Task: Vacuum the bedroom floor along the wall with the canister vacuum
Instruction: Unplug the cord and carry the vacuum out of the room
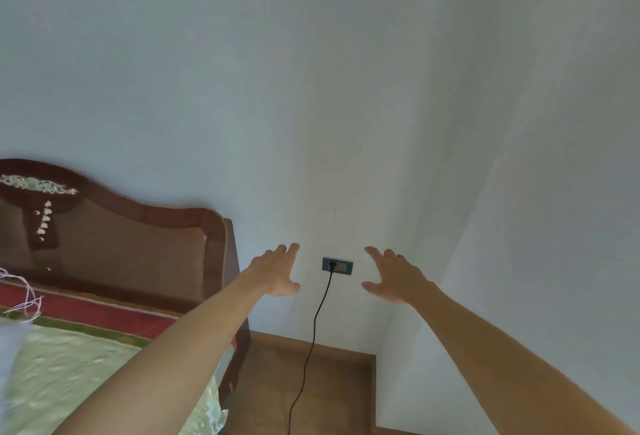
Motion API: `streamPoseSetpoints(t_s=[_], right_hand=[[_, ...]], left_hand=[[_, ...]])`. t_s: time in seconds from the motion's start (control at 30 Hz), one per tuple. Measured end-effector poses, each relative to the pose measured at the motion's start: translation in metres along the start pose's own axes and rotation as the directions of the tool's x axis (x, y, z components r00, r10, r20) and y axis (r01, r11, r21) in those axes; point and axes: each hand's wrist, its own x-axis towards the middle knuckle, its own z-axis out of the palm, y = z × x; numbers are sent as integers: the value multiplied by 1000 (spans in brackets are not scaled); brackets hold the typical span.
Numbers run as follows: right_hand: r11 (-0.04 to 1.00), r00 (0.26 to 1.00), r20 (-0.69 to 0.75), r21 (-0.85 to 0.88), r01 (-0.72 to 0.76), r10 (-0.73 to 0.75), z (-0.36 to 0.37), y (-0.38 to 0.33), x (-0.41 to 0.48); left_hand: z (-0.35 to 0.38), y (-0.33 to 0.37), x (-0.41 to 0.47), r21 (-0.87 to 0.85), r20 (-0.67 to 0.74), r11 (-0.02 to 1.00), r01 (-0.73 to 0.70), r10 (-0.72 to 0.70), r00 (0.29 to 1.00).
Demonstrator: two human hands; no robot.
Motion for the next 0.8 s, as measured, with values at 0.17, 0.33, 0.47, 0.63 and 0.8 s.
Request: streamPoseSetpoints(t_s=[0.17,0.33,0.47,0.63,0.8], right_hand=[[999,1000,22,32,9,-10,17,-19,54],[1000,998,64,29,0,-2,33,-18,94],[1000,996,92,29,6,-8,49,-14,129],[993,989,145,112,-26,10,74,-3,176],[971,977,210,226,-84,36,110,15,228]], left_hand=[[1,-28,51,-30,48,1000,-10,12,999],[15,-49,85,-60,95,998,3,3,995],[35,-65,110,-87,134,996,18,-6,991],[65,-83,147,-105,182,993,50,-30,983],[95,-97,193,-126,241,988,90,-57,969]])
